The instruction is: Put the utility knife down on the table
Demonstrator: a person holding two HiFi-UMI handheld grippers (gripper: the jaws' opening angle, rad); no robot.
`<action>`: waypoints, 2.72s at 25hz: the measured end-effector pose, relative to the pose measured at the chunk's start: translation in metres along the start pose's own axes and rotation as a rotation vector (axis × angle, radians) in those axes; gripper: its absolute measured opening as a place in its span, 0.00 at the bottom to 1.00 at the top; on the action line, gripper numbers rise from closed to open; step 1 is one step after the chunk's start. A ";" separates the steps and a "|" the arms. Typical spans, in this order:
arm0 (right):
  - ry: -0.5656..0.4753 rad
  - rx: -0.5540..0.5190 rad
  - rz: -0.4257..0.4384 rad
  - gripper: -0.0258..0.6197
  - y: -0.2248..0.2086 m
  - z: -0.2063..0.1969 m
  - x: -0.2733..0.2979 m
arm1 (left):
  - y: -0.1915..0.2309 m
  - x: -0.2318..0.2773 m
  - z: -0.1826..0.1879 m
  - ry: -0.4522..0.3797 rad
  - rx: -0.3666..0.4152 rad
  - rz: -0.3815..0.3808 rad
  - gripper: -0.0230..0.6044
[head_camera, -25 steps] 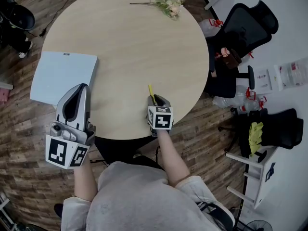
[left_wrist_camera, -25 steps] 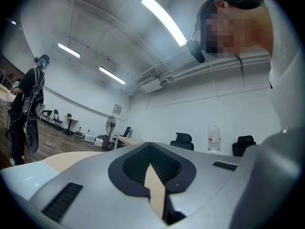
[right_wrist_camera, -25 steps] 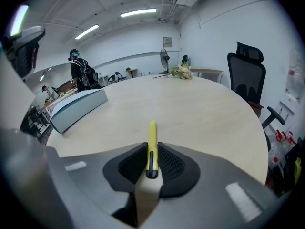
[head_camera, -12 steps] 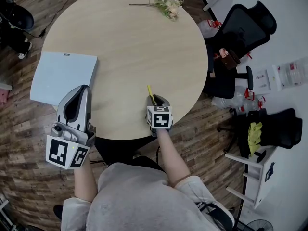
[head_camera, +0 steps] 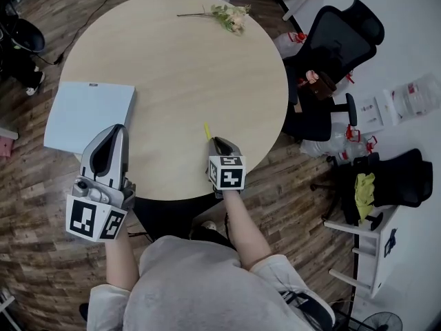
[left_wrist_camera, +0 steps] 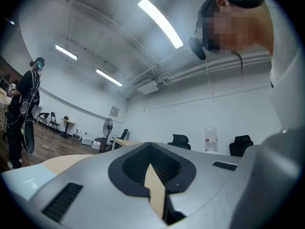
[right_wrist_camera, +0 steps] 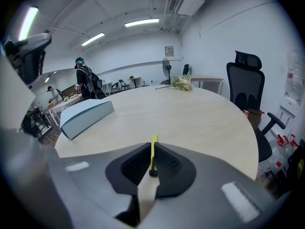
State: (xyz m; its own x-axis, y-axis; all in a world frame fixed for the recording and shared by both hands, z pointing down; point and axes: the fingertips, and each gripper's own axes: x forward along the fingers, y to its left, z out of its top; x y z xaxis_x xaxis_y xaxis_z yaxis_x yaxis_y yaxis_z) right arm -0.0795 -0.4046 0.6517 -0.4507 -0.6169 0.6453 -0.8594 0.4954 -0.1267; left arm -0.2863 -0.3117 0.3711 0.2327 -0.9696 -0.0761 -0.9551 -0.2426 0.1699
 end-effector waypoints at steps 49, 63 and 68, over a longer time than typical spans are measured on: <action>-0.765 -0.070 -0.049 0.06 -0.054 0.138 -0.362 | -0.200 -0.026 0.077 -0.186 0.103 -0.151 0.05; -0.801 -0.077 -0.060 0.06 -0.055 0.125 -0.393 | -0.218 -0.050 0.077 -0.202 0.098 -0.137 0.05; -0.810 -0.075 -0.060 0.06 -0.057 0.125 -0.402 | -0.225 -0.051 0.080 -0.203 0.099 -0.143 0.05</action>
State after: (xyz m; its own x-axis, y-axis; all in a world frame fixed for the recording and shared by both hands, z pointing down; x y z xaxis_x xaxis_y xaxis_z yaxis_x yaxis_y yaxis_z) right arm 0.1206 -0.2615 0.3054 -0.4642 -0.8802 -0.0989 -0.8820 0.4696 -0.0400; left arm -0.0976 -0.2046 0.2585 0.3344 -0.8968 -0.2898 -0.9309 -0.3623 0.0470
